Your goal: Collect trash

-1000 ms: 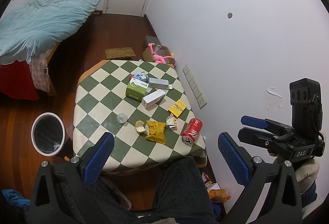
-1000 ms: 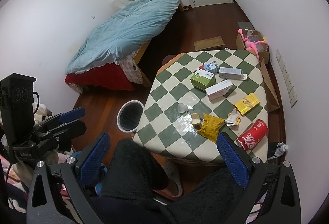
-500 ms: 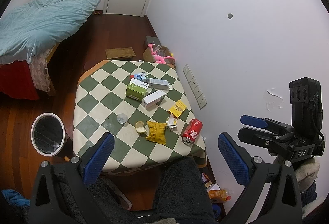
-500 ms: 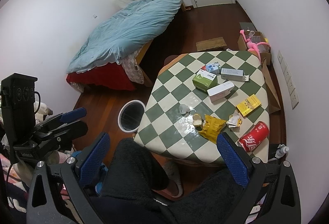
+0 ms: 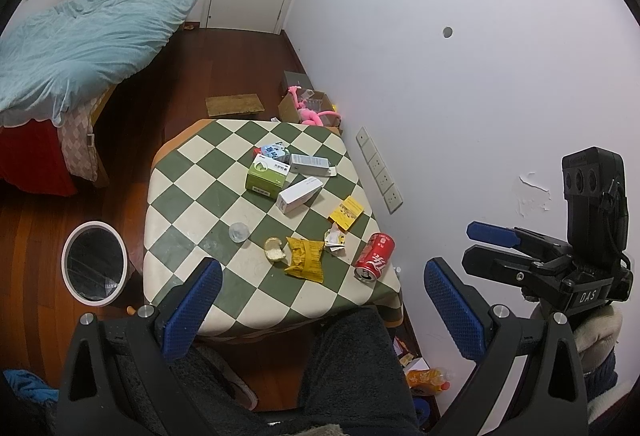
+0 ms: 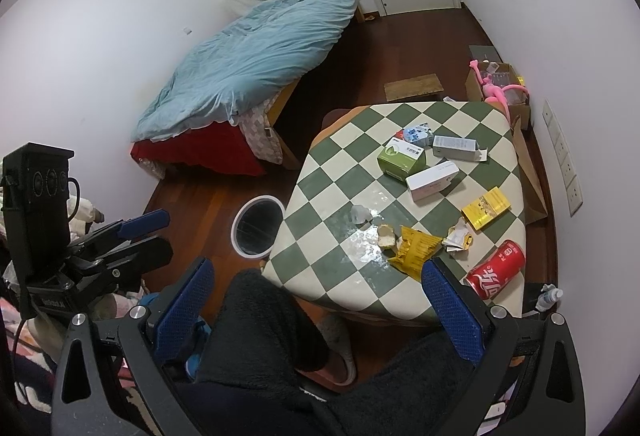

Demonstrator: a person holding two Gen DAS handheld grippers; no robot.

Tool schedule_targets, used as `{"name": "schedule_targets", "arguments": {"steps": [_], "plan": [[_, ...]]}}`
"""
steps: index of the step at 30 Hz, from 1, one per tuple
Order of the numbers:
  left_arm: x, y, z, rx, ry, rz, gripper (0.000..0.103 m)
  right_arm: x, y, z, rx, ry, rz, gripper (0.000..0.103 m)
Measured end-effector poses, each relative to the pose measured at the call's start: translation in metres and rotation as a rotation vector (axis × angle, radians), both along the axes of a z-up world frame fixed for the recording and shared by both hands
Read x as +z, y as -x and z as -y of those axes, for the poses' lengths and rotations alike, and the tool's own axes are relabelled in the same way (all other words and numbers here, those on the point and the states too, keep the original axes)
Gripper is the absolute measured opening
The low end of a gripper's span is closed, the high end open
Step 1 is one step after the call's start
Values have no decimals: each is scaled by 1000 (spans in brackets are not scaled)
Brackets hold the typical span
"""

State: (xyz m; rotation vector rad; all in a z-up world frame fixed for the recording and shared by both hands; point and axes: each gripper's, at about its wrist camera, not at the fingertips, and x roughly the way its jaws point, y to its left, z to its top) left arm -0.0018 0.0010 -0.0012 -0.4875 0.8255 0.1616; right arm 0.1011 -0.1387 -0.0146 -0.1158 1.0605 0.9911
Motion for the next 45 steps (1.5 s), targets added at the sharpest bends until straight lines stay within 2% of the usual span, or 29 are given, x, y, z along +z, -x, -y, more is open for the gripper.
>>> {"name": "schedule_targets", "arguments": {"steps": [19,22,24,28,30,34,36,38,41,45], "plan": [[0,0,0,3,-4,-1,103,2,1,-4,-9,-3,0,103],[-8,-8,-4,51,-44,-35,103,1,-8,-9,-80,13,5,103],[-24,-20,-12,125,-122,-87,103,-10,-18,-7,-149,27,-15,103],[-77,-54,-26,198,-215,-218,103,-55,-44,3,-323,58,-93,103],[-107,-69,-30,202,-221,-279,103,-89,-63,9,-429,113,-108,103],[-164,-102,-27,178,-169,-375,103,-160,-105,36,-595,180,-173,101],[-191,-121,-19,150,-139,-420,102,-194,-126,52,-651,207,-207,89],[-214,-140,-9,113,-112,-453,102,-220,-143,55,-676,237,-246,86],[-249,-169,4,62,-75,-520,97,-252,-166,57,-703,286,-280,86],[-272,-191,10,24,-32,-547,95,-294,-190,50,-737,371,-331,86]]}}
